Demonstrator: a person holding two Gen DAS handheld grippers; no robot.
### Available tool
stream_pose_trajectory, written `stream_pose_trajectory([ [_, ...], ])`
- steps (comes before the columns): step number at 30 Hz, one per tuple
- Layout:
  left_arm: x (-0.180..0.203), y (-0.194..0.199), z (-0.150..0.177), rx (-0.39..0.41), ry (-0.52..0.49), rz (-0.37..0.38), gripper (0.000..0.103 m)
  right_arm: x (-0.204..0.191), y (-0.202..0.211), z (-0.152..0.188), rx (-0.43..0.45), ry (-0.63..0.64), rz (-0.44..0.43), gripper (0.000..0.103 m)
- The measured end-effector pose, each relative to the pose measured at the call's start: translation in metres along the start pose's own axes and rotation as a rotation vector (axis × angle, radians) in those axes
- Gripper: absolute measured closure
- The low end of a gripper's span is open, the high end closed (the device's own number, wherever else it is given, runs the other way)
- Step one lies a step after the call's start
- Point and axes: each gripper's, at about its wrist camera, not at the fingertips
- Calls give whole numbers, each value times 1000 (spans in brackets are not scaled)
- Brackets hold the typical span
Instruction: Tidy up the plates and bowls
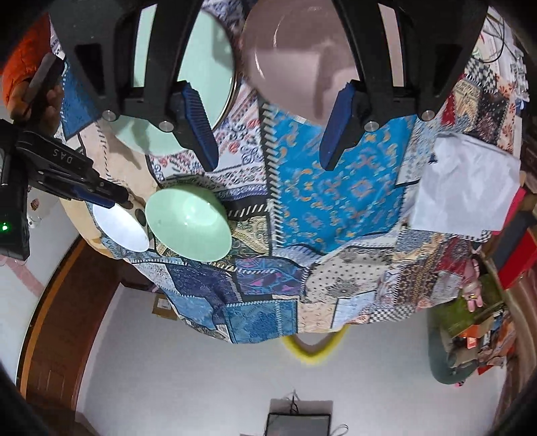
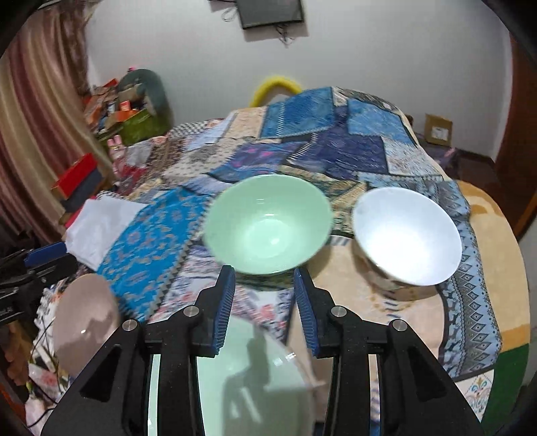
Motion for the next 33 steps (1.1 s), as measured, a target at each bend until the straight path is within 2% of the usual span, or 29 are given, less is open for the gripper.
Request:
stream_pose_trajectory([
  [5, 9, -34, -23, -41, -2, 19, 41, 23, -26, -12, -35, -36, 19, 70],
  [9, 13, -57, -34, -71, -12, 31, 41, 37, -47, -18, -69, -71, 3, 70],
  [18, 16, -98, -45, -114, -28, 46, 41, 35, -72, -23, -101, -60, -27, 73],
  [27, 10, -114, -55, -124, 10, 87, 41, 23, -80, -29, -128, 53, -11, 80],
  [31, 10, -126, -59, -155, 25, 95, 41, 17, -80, -32, -140, 100, -51, 81],
  [33, 12, -132, -58, -170, 21, 96, 44, 13, -81, -33, -146, 124, -76, 82],
])
Point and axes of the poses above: each gripper's, at about its wrist camera, not at the fingertips, and y roughly against the way its jaws point, x to its right, z to its underside, and after that the axes turned 7 degrees about -x, right-handed
